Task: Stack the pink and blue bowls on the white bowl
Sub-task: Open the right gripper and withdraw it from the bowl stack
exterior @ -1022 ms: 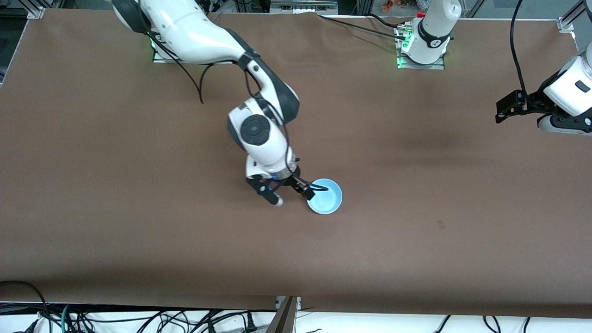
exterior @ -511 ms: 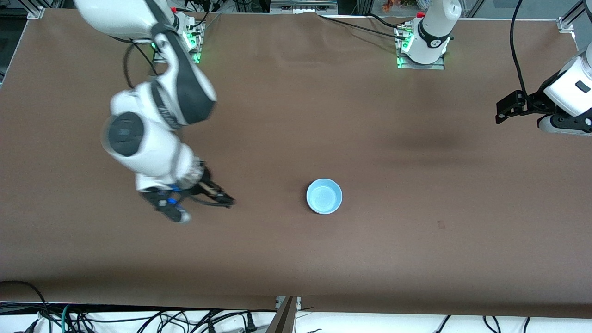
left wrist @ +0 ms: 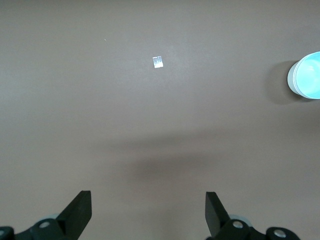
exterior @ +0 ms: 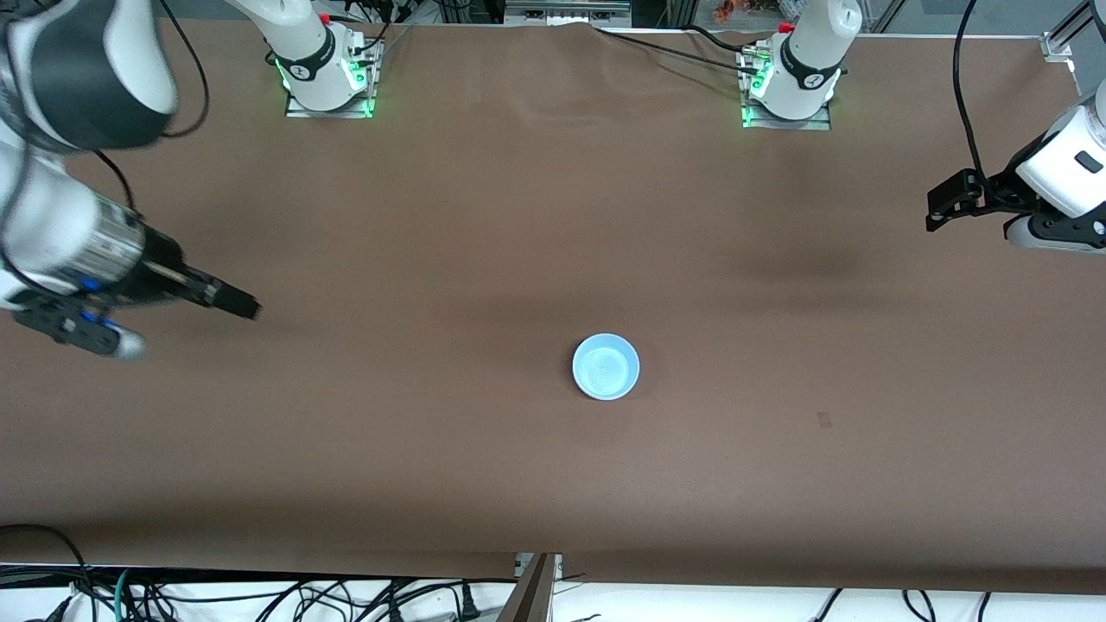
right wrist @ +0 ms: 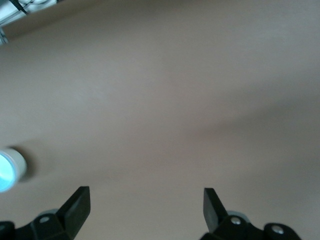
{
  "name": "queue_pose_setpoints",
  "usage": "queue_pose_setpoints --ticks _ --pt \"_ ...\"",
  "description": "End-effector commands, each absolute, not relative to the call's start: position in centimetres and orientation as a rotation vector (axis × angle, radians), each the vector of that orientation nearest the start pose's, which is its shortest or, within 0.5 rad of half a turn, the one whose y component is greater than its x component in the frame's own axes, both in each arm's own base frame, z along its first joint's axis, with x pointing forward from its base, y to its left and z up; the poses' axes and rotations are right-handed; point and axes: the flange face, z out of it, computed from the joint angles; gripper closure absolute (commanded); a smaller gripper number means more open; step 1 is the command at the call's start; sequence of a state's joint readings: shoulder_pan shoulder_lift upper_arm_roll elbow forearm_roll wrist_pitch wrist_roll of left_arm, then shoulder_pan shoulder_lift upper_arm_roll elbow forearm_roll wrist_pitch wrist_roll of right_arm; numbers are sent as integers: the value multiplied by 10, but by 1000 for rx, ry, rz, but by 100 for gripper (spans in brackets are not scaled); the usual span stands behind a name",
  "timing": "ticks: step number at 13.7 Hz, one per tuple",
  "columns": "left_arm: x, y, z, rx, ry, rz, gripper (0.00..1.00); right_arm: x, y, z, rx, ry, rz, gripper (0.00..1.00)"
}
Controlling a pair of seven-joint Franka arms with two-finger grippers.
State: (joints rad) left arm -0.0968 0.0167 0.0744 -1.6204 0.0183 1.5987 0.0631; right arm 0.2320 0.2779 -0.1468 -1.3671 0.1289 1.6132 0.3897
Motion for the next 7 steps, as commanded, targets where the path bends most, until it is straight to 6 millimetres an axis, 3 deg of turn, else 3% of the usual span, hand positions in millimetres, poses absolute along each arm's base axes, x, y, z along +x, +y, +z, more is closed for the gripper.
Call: queue_pose_setpoints --ticks 1,2,5,7 --pt "555 -10 599 -3100 153 39 0 609 54 559 -3032 391 135 0" --pt "555 -10 599 -3100 153 39 0 605 43 569 -3036 377 117 0" --pt "555 -10 599 -3100 153 39 0 604 40 585 -3093 301 78 0" --pt "555 -10 599 -3100 153 37 0 606 41 583 -3091 298 78 0"
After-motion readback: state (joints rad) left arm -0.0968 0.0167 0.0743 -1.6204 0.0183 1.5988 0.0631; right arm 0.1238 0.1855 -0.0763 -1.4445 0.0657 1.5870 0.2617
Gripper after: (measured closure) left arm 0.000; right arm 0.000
